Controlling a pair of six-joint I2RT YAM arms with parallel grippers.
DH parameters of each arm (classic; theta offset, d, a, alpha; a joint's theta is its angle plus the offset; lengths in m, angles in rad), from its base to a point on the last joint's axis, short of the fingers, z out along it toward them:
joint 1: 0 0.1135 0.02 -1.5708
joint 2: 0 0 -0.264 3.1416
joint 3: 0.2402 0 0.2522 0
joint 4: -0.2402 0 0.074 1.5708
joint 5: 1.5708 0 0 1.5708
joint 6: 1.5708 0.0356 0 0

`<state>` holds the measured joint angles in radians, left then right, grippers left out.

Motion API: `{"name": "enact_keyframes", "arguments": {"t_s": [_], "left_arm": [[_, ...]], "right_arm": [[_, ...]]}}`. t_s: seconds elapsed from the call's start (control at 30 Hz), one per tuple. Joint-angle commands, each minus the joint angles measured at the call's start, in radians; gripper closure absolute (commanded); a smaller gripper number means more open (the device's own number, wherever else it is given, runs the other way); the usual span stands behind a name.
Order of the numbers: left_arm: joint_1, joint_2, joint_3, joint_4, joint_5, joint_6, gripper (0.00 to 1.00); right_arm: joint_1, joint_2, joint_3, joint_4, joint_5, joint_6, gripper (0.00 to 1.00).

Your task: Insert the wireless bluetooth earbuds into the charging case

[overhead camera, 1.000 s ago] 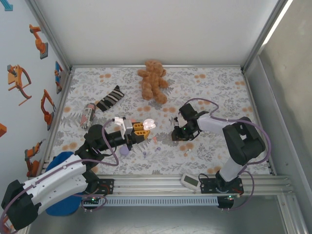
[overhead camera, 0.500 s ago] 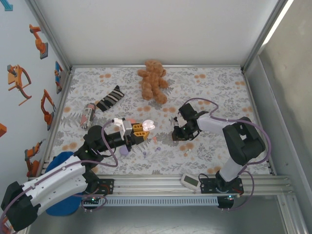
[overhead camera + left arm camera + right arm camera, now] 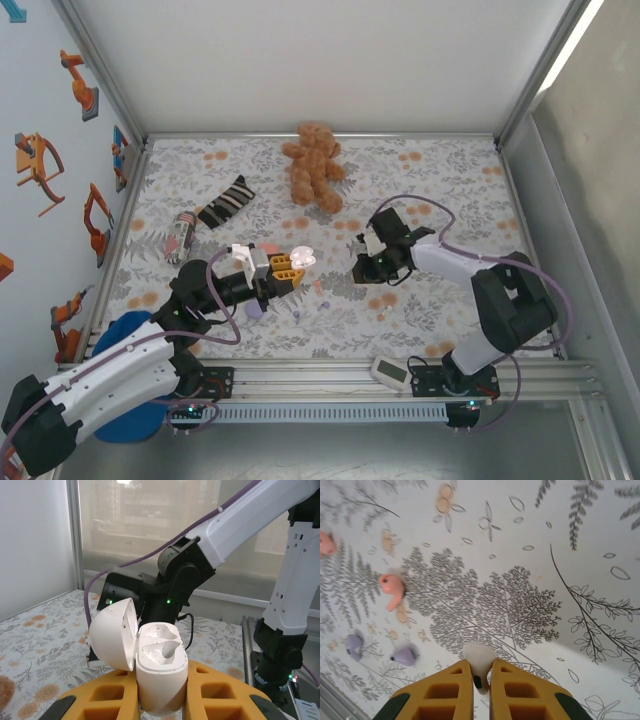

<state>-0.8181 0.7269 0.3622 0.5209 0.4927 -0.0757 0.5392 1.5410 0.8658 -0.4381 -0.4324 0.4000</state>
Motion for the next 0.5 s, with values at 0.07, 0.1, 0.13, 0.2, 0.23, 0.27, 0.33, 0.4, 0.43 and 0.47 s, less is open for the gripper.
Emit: {"name": "enact_keyframes", "arguments": {"t_s": [0.07, 0.1, 0.13, 0.2, 0.23, 0.27, 0.33, 0.4, 0.43, 0.47], "left_arm": [[-0.006, 0.017, -0.016, 0.076, -0.003, -0.028, 1.00], [-0.006, 0.026, -0.016, 0.087, -0.003, -0.033, 1.00], [-0.006, 0.035, -0.016, 0.098, -0.002, -0.037, 1.00], [-0.007, 0.053, -0.017, 0.127, -0.002, -0.046, 1.00], [-0.007, 0.063, -0.016, 0.142, -0.002, -0.050, 1.00], [-0.007, 0.072, -0.015, 0.156, -0.001, -0.054, 1.00], [-0.009, 0.091, -0.012, 0.182, -0.002, -0.060, 1.00], [-0.008, 0.111, -0.009, 0.203, -0.001, -0.064, 1.00], [-0.010, 0.120, -0.005, 0.210, -0.001, -0.065, 1.00], [-0.011, 0.129, -0.003, 0.217, -0.001, -0.067, 1.00]], "right_arm": [[0.011, -0.158, -0.002, 0.014, 0.013, -0.021, 0.88], [0.011, -0.194, 0.001, 0.020, 0.015, -0.023, 0.88], [0.013, -0.227, 0.002, 0.026, 0.017, -0.022, 0.88], [0.015, -0.297, 0.007, 0.038, 0.016, -0.024, 0.88], [0.017, -0.338, 0.016, 0.042, 0.013, -0.025, 0.88], [0.019, -0.364, 0.023, 0.045, 0.010, -0.027, 0.88], [0.028, -0.425, 0.040, 0.057, 0.004, -0.030, 0.88], [0.037, -0.475, 0.052, 0.081, -0.014, -0.029, 0.88], [0.045, -0.501, 0.059, 0.094, -0.023, -0.027, 0.88], [0.052, -0.519, 0.068, 0.103, -0.028, -0.028, 0.88]]}}
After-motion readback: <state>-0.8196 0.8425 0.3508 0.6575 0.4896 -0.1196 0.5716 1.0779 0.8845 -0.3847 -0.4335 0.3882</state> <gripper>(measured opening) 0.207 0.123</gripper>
